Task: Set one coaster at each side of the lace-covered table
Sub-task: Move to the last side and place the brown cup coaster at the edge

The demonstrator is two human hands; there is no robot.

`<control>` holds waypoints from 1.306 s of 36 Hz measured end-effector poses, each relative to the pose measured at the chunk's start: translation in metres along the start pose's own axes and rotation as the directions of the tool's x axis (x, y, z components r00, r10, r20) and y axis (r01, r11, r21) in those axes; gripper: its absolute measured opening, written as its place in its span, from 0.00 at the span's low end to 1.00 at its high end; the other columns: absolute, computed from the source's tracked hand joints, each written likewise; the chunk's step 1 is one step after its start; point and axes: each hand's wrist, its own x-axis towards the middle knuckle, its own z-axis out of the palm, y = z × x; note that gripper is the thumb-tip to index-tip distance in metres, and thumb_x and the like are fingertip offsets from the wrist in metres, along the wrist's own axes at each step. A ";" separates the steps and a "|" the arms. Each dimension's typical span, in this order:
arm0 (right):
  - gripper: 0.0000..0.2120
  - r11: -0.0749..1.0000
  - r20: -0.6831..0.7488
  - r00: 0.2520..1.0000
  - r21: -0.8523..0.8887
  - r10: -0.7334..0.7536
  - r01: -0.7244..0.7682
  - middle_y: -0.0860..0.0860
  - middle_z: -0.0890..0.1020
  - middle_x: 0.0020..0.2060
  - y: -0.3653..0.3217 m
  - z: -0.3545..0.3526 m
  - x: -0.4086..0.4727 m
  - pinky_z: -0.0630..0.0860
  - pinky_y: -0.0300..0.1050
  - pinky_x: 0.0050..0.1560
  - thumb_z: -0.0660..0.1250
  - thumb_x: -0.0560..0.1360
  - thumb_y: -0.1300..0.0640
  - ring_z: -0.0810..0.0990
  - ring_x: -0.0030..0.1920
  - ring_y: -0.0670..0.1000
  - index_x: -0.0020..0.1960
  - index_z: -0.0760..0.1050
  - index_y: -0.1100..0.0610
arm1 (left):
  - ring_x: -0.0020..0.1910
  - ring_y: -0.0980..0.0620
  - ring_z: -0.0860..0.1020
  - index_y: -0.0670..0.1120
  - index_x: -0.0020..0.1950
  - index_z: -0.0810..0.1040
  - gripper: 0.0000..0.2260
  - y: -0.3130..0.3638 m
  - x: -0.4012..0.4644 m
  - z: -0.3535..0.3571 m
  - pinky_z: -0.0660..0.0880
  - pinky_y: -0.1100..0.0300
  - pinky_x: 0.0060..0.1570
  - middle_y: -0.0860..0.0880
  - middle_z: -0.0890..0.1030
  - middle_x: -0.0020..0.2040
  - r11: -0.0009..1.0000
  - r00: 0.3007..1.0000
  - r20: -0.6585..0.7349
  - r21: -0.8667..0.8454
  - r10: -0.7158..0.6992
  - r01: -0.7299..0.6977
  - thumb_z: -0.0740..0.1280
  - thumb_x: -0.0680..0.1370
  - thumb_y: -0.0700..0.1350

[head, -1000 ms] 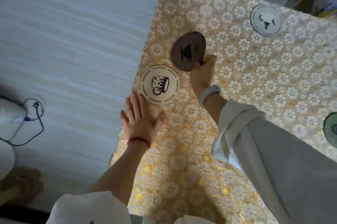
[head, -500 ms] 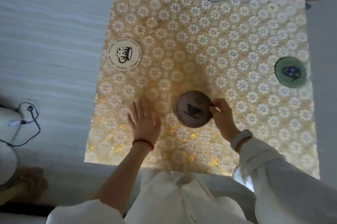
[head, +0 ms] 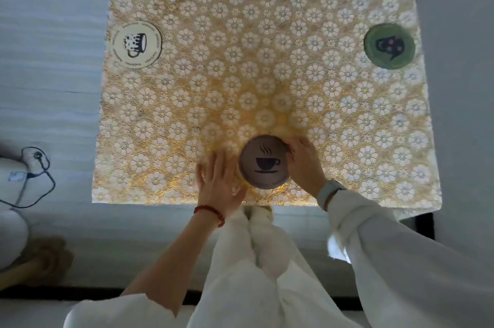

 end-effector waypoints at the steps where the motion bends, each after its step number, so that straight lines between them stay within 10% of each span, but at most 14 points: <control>1: 0.17 1.000 0.023 1.000 -0.018 0.010 -0.009 0.62 0.71 0.60 -0.001 0.001 -0.001 0.69 0.59 0.63 0.58 0.73 0.66 0.69 0.60 0.62 0.61 0.70 0.61 | 0.75 0.42 0.47 0.48 0.73 0.55 0.34 0.001 0.003 0.000 0.44 0.36 0.70 0.44 0.52 0.76 1.000 1.000 0.011 0.018 0.012 -0.012 0.64 0.71 0.58; 47: 0.20 1.000 0.045 0.999 0.002 0.012 -0.012 0.61 0.66 0.63 0.004 0.005 -0.023 0.64 0.53 0.66 0.56 0.75 0.66 0.63 0.63 0.61 0.67 0.64 0.63 | 0.75 0.45 0.42 0.50 0.73 0.49 0.39 0.008 0.013 0.006 0.47 0.36 0.70 0.46 0.44 0.77 0.996 0.999 0.053 0.089 0.002 -0.007 0.66 0.70 0.61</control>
